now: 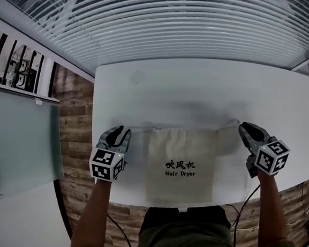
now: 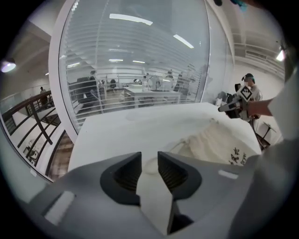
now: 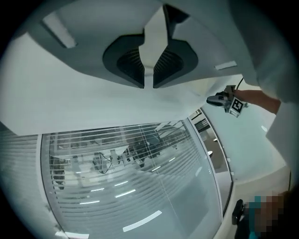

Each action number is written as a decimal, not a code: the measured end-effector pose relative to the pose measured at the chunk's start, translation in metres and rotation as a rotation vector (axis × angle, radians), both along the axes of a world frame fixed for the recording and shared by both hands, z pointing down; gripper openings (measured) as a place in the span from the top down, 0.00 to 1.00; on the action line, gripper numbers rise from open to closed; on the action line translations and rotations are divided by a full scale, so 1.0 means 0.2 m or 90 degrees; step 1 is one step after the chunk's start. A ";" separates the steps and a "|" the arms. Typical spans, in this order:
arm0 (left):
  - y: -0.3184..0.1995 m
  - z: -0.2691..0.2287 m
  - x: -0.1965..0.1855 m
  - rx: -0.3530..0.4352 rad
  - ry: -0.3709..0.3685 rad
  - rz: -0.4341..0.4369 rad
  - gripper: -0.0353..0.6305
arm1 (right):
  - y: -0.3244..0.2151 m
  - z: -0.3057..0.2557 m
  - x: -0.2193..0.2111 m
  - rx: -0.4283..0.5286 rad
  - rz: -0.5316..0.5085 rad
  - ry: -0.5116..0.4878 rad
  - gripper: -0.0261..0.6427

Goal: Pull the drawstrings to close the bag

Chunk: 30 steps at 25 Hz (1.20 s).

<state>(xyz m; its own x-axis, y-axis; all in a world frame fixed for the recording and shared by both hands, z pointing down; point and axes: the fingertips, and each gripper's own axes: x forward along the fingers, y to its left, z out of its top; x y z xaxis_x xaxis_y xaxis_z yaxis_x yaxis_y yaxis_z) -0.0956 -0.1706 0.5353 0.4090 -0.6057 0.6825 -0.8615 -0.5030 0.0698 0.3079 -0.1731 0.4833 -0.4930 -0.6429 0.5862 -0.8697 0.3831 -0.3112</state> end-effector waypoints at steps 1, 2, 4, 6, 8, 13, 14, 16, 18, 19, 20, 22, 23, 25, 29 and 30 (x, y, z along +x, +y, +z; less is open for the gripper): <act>0.00 0.02 0.00 -0.003 -0.003 0.002 0.83 | -0.01 0.02 0.02 -0.002 0.006 0.010 0.89; 0.00 0.04 -0.01 -0.005 -0.003 0.002 0.83 | -0.02 0.05 0.03 -0.003 0.011 0.022 0.89; 0.00 0.06 -0.01 -0.007 -0.003 0.004 0.82 | -0.03 0.09 0.06 -0.003 0.021 0.047 0.86; -0.01 0.08 -0.01 -0.007 -0.003 0.005 0.82 | -0.05 0.14 0.08 -0.002 0.026 0.079 0.83; -0.01 0.09 -0.01 -0.005 0.001 0.000 0.82 | -0.06 0.17 0.09 0.001 0.031 0.108 0.82; -0.03 0.09 -0.02 0.003 0.002 -0.020 0.82 | -0.08 0.23 0.10 -0.004 0.039 0.128 0.82; -0.03 0.10 -0.02 0.004 -0.005 -0.020 0.82 | -0.08 0.25 0.11 -0.008 0.039 0.139 0.82; -0.02 0.12 -0.02 0.006 -0.035 -0.011 0.82 | -0.07 0.29 0.10 -0.017 0.034 0.160 0.82; -0.02 0.13 -0.01 0.009 -0.060 0.001 0.82 | -0.06 0.31 0.10 -0.017 0.030 0.178 0.83; -0.02 0.14 -0.02 0.011 -0.065 0.003 0.82 | -0.06 0.31 0.10 -0.015 0.030 0.185 0.83; -0.02 0.13 -0.02 0.013 -0.068 0.004 0.82 | -0.06 0.31 0.09 -0.013 0.031 0.189 0.85; -0.02 0.13 -0.02 0.014 -0.071 0.005 0.82 | -0.06 0.31 0.09 -0.011 0.033 0.192 0.92; -0.02 0.13 -0.02 0.011 -0.070 0.005 0.82 | -0.07 0.30 0.09 -0.010 0.033 0.194 0.93; -0.03 0.13 -0.01 0.002 -0.063 0.005 0.82 | -0.07 0.30 0.10 -0.009 0.035 0.194 0.93; -0.02 0.15 -0.02 -0.014 -0.053 -0.008 0.82 | -0.06 0.31 0.11 -0.015 0.040 0.192 0.93; -0.03 0.15 -0.03 -0.016 -0.054 -0.016 0.83 | -0.06 0.32 0.11 -0.018 0.042 0.193 0.93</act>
<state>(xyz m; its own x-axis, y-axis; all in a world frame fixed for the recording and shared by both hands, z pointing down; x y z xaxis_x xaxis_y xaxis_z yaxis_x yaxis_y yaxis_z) -0.1017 -0.1761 0.5650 0.3338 -0.5972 0.7293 -0.8775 -0.4795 0.0089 0.3292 -0.1846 0.5470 -0.2510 -0.6495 0.7177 -0.9471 0.3178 -0.0437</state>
